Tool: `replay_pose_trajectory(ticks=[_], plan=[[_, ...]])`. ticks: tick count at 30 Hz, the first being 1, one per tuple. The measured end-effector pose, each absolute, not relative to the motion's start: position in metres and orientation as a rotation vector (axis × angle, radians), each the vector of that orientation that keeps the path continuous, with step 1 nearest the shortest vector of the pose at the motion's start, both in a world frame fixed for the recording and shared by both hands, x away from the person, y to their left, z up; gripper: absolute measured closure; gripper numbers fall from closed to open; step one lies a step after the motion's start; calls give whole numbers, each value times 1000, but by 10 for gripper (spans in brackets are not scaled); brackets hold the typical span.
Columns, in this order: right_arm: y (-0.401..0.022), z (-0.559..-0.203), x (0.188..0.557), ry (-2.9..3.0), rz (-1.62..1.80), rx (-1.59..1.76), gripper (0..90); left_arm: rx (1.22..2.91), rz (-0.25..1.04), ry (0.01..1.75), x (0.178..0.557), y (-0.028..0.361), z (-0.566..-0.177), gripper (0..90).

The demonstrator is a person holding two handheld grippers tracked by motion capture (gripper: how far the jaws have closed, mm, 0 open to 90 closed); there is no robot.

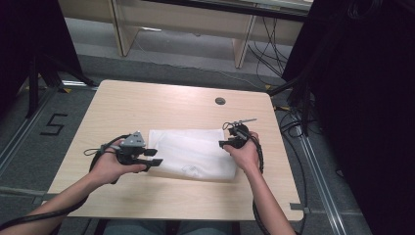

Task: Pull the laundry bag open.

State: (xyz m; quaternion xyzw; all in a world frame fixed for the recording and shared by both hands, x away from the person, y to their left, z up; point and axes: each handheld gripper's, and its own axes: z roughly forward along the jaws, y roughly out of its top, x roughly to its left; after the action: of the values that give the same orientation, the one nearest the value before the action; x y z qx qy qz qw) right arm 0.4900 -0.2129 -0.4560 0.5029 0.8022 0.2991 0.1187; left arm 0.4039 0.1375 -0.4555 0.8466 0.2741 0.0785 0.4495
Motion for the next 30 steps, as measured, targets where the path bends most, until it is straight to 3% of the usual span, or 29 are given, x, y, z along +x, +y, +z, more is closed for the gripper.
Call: replay_pose_trajectory(ticks=[22,30], plan=[[-185,-475,518,2389,734,1515,435,2238,154,649,414,101,-489,522],[-177,-485,523,2438,682,1506,475,2341,160,582,415,100,-495,519]])
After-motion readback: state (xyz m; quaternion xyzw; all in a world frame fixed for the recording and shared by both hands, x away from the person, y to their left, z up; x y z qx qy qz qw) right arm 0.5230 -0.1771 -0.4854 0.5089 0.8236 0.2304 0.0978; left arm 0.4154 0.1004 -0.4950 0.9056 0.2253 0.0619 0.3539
